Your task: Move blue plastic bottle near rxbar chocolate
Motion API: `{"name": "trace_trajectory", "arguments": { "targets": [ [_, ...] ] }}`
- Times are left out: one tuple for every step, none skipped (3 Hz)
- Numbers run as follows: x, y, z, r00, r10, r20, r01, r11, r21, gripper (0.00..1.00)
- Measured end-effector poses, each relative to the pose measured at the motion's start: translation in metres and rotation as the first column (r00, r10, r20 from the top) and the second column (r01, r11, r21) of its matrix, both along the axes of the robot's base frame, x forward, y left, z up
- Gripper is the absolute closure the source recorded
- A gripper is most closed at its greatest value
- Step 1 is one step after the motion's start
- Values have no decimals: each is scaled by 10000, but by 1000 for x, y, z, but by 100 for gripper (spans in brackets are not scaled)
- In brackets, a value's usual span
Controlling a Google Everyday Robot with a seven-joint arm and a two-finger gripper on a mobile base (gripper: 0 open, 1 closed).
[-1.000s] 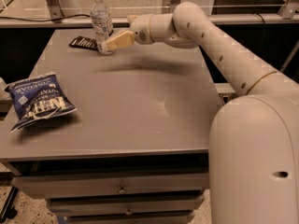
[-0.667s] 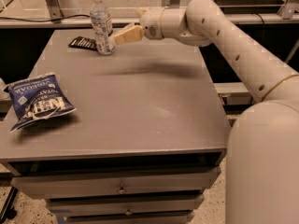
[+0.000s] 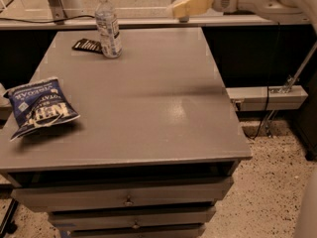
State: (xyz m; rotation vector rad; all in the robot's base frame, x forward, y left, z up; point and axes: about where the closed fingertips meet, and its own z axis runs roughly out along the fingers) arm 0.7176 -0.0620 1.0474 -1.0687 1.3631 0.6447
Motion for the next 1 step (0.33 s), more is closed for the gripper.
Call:
{"name": "trace_trajectory", "arguments": {
  "targets": [
    [-3,-2,1,10000,70,3,-70,10000,-36,0]
  ]
}}
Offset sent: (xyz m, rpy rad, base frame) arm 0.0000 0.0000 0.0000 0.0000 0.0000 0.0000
